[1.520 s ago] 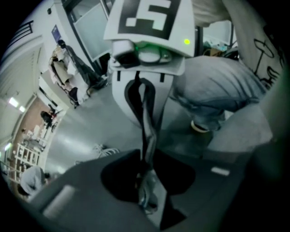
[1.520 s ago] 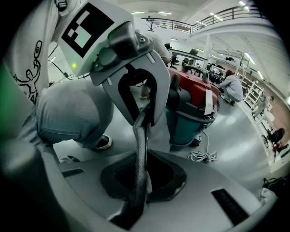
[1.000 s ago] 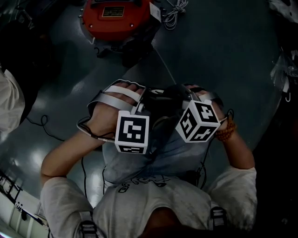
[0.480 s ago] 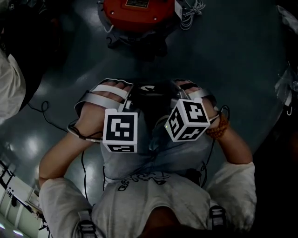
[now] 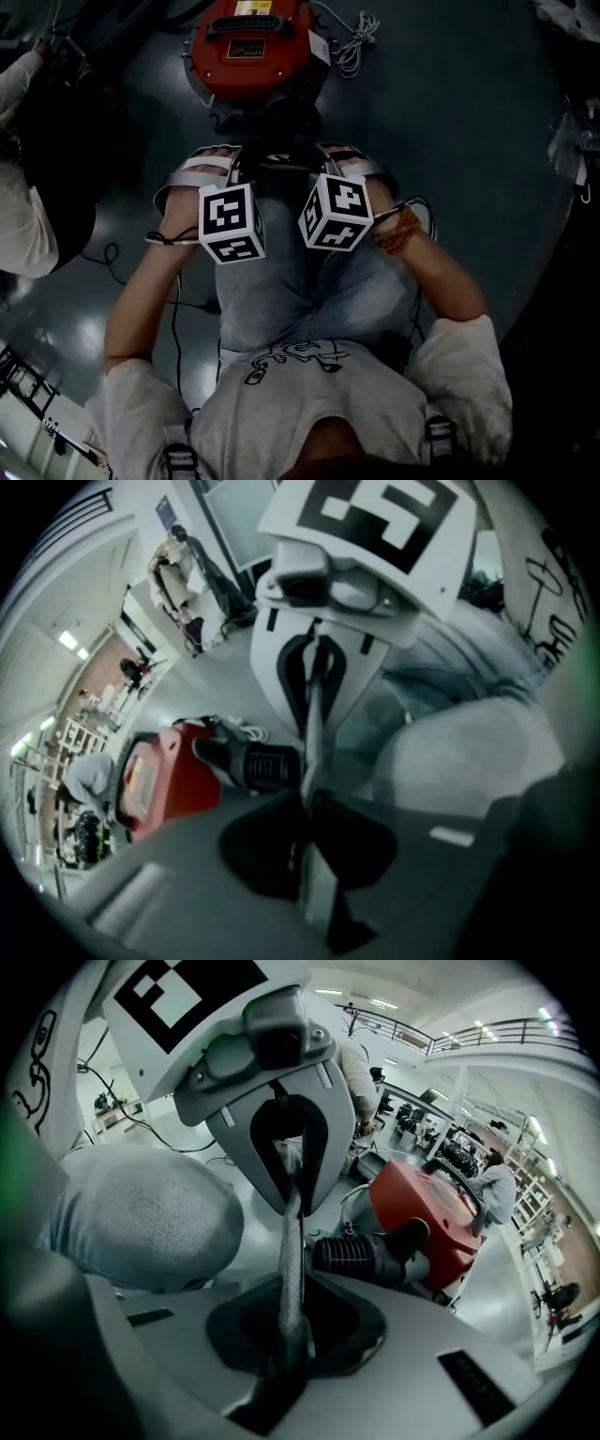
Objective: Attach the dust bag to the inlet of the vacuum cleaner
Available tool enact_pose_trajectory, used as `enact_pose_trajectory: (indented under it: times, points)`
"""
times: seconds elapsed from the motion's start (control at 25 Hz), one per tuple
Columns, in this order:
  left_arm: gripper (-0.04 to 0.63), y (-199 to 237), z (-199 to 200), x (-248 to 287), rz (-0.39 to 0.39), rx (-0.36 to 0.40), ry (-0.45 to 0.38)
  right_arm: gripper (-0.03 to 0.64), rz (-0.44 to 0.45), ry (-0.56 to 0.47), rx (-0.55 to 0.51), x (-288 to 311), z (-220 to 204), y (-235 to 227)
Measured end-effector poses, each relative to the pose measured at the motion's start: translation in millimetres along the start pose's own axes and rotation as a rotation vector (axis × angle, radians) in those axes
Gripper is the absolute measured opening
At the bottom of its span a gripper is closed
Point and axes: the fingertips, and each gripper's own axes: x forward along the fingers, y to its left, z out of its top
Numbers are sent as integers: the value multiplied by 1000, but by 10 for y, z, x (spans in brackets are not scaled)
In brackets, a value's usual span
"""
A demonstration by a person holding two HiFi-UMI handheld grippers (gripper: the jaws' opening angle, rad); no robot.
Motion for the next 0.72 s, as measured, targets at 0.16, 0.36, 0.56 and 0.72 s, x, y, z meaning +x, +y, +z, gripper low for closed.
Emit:
enact_pose_trajectory:
  times: [0.16, 0.36, 0.56, 0.72]
  points:
    - [32, 153, 42, 65, 9, 34, 14, 34, -32, -11, 54, -13, -73, -167]
    - [34, 155, -6, 134, -9, 11, 13, 34, -42, -26, 74, 33, -75, -192]
    - [32, 136, -71, 310, 3, -7, 12, 34, -58, -15, 74, 160, -161, -176]
    - [35, 151, -15, 275, 25, 1, 5, 35, -61, -30, 95, 137, -180, -214]
